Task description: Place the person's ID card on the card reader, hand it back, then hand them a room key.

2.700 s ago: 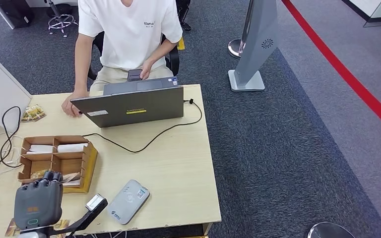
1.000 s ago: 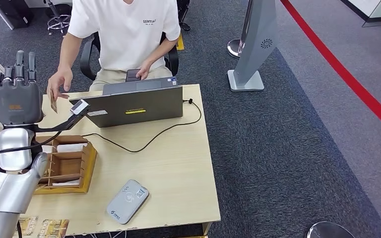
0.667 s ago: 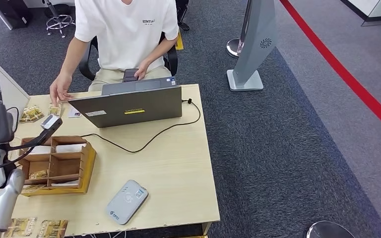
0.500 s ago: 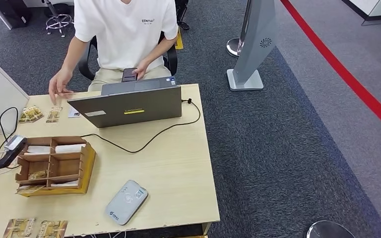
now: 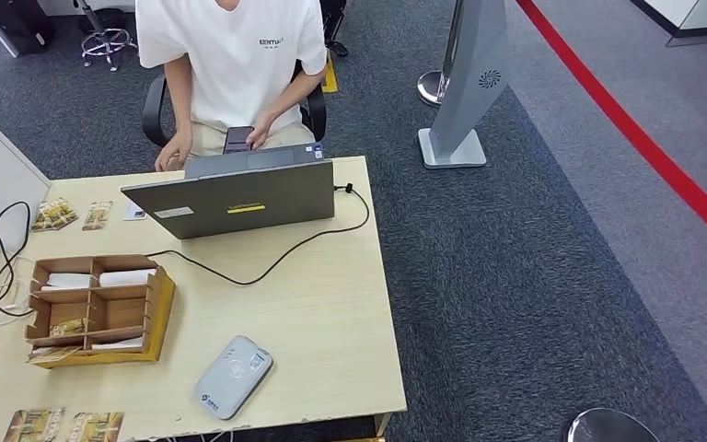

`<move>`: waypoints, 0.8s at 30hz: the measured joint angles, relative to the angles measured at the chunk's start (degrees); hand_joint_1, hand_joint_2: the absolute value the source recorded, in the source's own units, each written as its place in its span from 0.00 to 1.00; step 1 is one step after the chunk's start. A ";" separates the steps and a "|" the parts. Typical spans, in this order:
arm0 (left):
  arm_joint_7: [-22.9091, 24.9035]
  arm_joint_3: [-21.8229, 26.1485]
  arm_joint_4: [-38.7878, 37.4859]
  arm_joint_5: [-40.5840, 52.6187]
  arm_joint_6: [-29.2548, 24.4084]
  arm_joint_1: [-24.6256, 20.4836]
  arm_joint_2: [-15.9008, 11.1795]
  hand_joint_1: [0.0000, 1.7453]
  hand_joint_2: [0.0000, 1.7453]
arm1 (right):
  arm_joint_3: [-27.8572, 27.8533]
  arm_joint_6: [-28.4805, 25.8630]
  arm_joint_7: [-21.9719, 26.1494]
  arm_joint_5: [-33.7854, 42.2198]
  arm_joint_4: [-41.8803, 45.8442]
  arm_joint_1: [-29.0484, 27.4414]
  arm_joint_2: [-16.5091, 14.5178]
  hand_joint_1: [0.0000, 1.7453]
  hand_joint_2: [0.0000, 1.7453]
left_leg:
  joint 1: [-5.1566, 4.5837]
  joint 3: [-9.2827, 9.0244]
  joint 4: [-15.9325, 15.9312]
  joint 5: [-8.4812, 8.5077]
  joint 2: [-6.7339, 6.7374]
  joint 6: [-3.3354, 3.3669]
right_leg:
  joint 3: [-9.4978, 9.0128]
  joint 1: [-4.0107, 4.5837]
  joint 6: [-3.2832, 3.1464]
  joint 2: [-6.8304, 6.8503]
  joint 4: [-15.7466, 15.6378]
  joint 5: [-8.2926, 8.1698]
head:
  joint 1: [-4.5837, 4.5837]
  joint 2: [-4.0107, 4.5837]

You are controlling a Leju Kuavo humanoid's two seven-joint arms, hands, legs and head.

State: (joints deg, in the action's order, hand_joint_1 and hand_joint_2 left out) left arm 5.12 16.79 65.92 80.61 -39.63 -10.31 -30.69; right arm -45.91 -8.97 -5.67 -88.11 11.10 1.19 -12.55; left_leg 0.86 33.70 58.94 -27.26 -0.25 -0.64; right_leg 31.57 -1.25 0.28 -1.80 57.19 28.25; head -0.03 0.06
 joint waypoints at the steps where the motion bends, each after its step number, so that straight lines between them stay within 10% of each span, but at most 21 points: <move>1: -2.98 3.44 -0.40 -2.04 0.00 1.32 -0.90 0.00 1.00 | 0.00 0.03 -0.08 0.03 -0.02 -0.11 0.01 0.00 1.00 | 0.01 -0.01 0.00 -0.04 0.09 -0.02 | 0.04 0.01 -0.02 -0.09 0.01 0.03 | 0.00 -0.01; 8: -22.64 35.30 -14.85 -7.91 1.12 7.81 -3.96 0.00 1.00 | -0.39 -0.55 0.46 1.42 -0.27 -0.56 0.09 0.00 1.00 | 0.11 -0.08 -0.08 -0.27 0.11 -0.18 | 0.02 0.12 -0.26 -0.07 0.03 0.38 | -0.01 -0.02; 12: -21.85 50.74 -28.04 -13.19 8.03 9.01 -2.25 0.00 1.00 | -0.72 -0.46 -0.02 1.72 -0.37 -0.59 0.09 0.00 1.00 | 0.07 -0.11 -0.07 -0.33 -0.19 -0.13 | -0.08 0.09 -0.18 0.29 -0.02 0.50 | -0.08 -0.02; 17: -16.45 63.05 -39.74 -19.92 13.50 9.06 5.97 0.00 1.00 | -0.75 -1.38 -0.35 1.71 -0.55 -0.47 0.10 0.00 1.00 | -0.07 -0.17 -0.06 -0.34 -0.80 -0.01 | -0.30 -0.05 0.02 0.84 -0.16 0.65 | 0.01 -0.02; 24: -19.74 67.99 -48.22 -24.50 26.05 8.01 20.42 0.00 1.00 | -0.75 -1.20 -0.78 1.09 -0.65 -0.21 0.25 0.00 1.00 | -0.35 -0.19 0.00 -0.27 -0.91 0.28 | -0.42 -0.33 0.27 0.97 -0.24 0.49 | 0.12 -0.01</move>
State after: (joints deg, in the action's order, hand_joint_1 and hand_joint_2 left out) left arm -14.62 84.79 17.70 56.11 -13.58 -2.30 -10.27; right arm -46.66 -10.17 -6.45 -87.01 10.45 0.98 -12.30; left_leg 0.52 33.52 58.94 -27.54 -1.15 -0.37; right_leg 31.14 -1.57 0.56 -0.83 56.95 28.74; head 0.09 0.06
